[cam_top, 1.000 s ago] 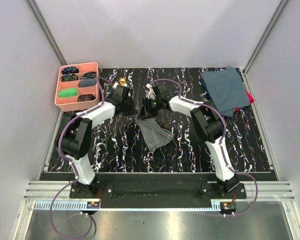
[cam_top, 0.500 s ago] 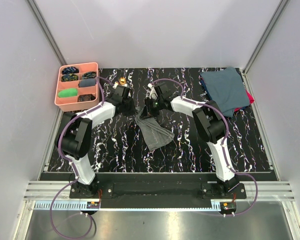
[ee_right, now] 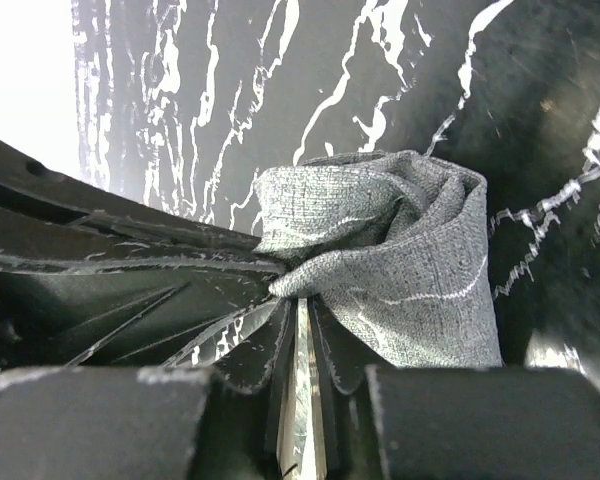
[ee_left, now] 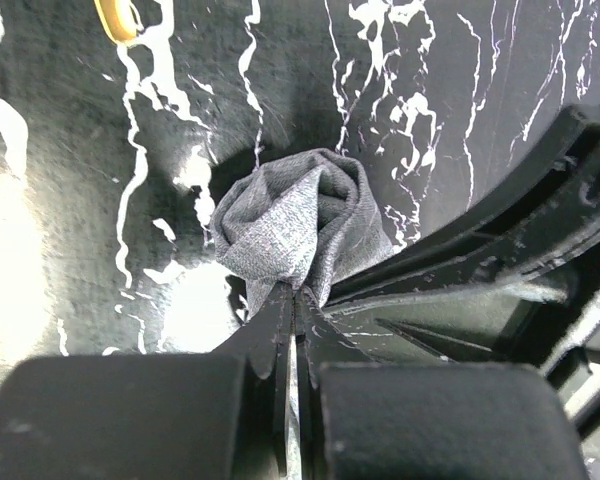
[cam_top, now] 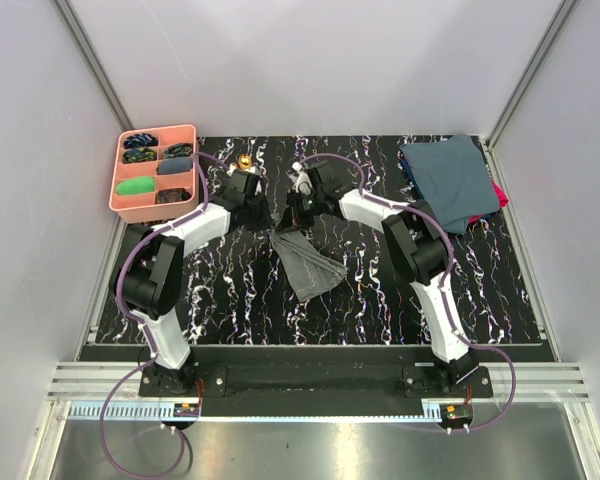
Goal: Fold the napkin into a case and place the utensils inside
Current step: Stuff the top corner of the smaller-rectangle-folded napkin into the folded napkin.
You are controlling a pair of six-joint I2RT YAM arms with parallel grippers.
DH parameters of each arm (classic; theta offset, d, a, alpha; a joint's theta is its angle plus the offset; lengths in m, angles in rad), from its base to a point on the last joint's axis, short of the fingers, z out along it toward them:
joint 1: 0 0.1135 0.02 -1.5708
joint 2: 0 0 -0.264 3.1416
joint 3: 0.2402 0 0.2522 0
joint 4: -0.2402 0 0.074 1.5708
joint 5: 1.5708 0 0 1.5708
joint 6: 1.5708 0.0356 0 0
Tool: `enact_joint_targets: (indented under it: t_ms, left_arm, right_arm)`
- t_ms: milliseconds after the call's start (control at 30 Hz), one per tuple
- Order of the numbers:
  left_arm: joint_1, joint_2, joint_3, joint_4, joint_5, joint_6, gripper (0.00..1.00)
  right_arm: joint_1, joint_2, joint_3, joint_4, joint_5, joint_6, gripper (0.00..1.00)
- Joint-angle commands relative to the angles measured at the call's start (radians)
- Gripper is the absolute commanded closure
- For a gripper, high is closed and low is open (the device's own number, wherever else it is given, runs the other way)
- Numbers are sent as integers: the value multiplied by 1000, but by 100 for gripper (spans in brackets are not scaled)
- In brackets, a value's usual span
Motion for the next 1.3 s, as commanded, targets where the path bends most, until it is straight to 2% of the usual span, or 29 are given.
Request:
enact_joint_targets:
  t_ms: [0,100,267,500,567,600,733,1033,1267]
  left_arm:
    - [-4,-10,9,43,62,11,100]
    - [-3,-9,-3,60,76,-7,100]
    - [0,-12,17,52,62,-6,100]
    - [6,73,61,31,50,-29,100]
    - [20,79,66,28,40,-21,100]
    - [25,82,67,31,48,-18,100]
    - [31,123,86,34,82,-12,100]
    - [31,139,90,51,105,-16,100]
    - [31,108,72,54,99,-12,100]
  right_arm:
    - [-2,83,100,59,-97,43,85]
    - [-2,144,155,43,-122,53,85]
    - [-1,155,97,61,-105,34,85]
    - [-7,186,188,46,-94,51,75]
    - [-13,152,133,65,-102,47,74]
    - [-16,137,110,69,-91,42,68]
    - [-19,63,28,67,-91,14,59]
    - [-34,-40,-62,52,-94,10,59]
    - [-66,-121,-127,39,-88,-2,54]
